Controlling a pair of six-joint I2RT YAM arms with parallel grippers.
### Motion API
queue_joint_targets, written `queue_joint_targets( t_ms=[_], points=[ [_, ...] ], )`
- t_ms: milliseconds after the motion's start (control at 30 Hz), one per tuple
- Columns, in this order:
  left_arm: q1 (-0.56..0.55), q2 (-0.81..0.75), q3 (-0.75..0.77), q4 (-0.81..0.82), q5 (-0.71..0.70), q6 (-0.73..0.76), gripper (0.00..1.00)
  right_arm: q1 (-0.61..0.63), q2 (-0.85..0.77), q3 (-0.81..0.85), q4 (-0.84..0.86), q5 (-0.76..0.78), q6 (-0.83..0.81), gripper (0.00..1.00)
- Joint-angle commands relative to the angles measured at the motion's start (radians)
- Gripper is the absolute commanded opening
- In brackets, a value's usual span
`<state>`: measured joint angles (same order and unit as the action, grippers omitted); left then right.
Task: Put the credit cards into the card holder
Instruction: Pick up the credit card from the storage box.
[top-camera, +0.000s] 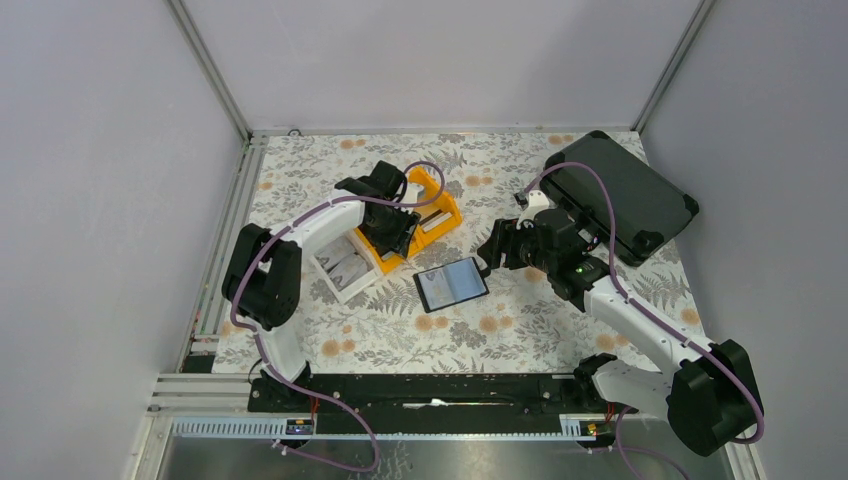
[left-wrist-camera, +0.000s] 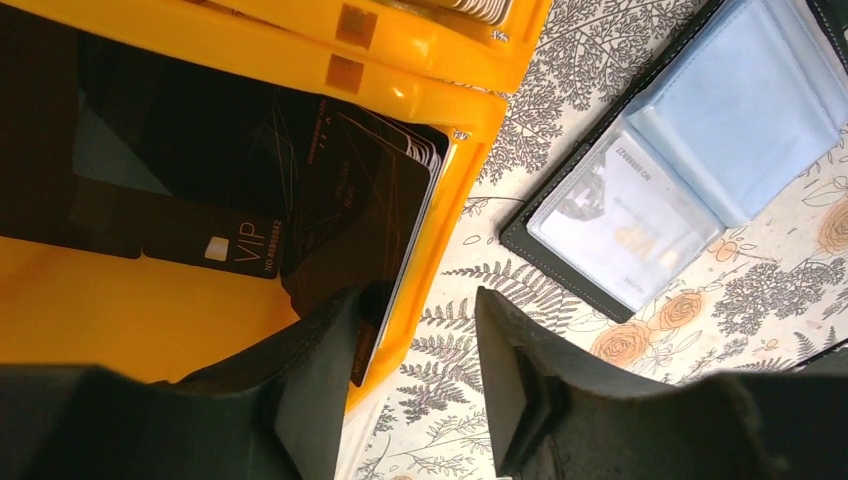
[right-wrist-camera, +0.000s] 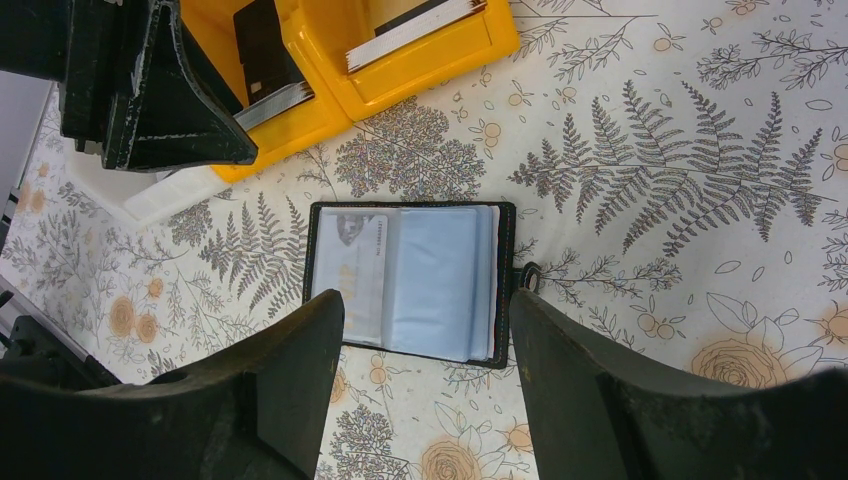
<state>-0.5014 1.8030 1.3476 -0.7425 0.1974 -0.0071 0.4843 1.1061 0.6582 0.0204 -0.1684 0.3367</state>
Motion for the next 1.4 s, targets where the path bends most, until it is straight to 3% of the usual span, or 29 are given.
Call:
queue_joint_targets(
  t_ms=[0, 367, 733, 1367],
  points=[
    [-0.005, -0.023, -0.009, -0.009, 0.001, -0.001, 0.45, -0.006, -0.010, 0.004, 0.026, 0.012, -0.015, 0.69],
    [-0.005, -0.022, -0.010, -0.009, -0.051, -0.001, 0.25, -0.006, -0.015, 0.002, 0.026, 0.013, -0.015, 0.69],
    [-0.003, -0.044, -0.007, -0.009, -0.070, -0.001, 0.11, -0.006, -0.015, 0.003, 0.026, 0.012, -0.015, 0.69],
    [0.000, -0.094, 0.004, -0.029, -0.106, -0.003, 0.00, -0.006, -0.015, 0.005, 0.027, 0.013, -0.013, 0.69]
  ],
)
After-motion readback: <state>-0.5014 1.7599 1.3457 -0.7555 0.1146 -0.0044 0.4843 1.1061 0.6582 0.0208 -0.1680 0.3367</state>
